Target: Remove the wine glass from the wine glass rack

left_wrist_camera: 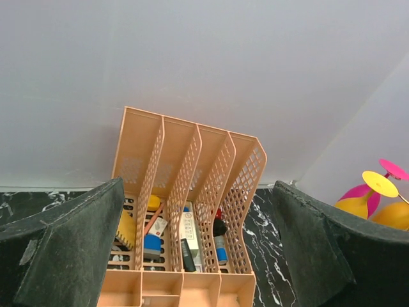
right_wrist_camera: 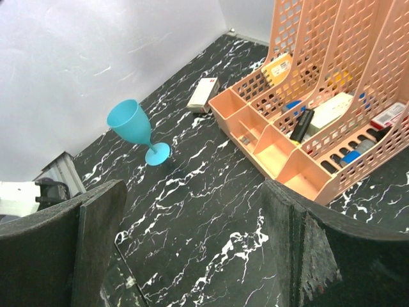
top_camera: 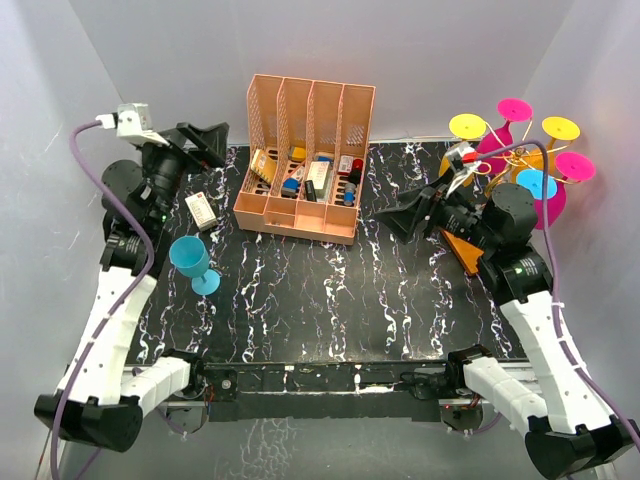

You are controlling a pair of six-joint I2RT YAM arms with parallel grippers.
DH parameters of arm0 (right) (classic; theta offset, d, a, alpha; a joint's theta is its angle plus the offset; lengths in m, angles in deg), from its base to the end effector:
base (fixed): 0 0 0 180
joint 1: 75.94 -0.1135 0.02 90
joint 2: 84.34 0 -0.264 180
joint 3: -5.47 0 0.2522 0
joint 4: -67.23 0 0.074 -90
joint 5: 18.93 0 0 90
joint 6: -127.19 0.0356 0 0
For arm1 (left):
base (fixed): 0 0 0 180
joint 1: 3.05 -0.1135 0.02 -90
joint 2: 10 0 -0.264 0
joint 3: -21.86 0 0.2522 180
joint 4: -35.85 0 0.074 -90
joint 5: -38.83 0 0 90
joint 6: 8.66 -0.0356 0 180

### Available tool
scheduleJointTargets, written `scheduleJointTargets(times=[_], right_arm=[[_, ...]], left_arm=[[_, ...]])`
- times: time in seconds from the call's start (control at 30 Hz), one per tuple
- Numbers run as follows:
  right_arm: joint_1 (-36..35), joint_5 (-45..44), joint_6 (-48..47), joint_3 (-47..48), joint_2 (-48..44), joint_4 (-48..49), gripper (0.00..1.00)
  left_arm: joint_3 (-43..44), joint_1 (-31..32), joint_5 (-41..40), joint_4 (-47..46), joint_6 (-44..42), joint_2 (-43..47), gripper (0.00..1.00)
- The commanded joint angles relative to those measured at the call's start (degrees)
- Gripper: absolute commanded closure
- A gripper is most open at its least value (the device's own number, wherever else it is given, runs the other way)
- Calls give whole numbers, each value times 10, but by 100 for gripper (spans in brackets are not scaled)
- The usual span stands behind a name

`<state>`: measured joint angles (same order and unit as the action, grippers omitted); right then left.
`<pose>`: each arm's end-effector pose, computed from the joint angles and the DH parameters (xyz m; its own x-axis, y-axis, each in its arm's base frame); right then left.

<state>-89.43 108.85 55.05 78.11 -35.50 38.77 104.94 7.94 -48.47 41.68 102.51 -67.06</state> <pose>0.1688 0.0629 0.4057 -0.3138 0.1740 -0.9334 -0.7164 0.6018 0.3531 0.2018 -0.0409 0.4835 0.2315 -0.4124 -0.8811 0.3404 0.8828 -0.3238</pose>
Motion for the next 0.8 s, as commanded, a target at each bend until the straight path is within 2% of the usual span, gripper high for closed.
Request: scheduleJointTargets(times=[0.0,0.13,0.27,0.43,0.6,0.77], right_arm=[[-2,-43,-7,57,-8,-14,6],[-2,-121,-12,96,7,-53,6],[-2,-237,-16,158,36,-97,6],[-2,-388,5,219,85,-126,7],[-2,-547,23,292,147,-165,9],[-1,-657,23,376,232,-212,10]], left_arm=[[-15,-2,60,-105,-3,-17,3],[-56,28,43,-117,-46,-6,3],[-109,47,26,-134,-57,18,3],[-148,99,-15,-139,-100,43,3],[-188,141,-61,-172,-136,51,3],[-207,180,-101,-185,-158,53,3]])
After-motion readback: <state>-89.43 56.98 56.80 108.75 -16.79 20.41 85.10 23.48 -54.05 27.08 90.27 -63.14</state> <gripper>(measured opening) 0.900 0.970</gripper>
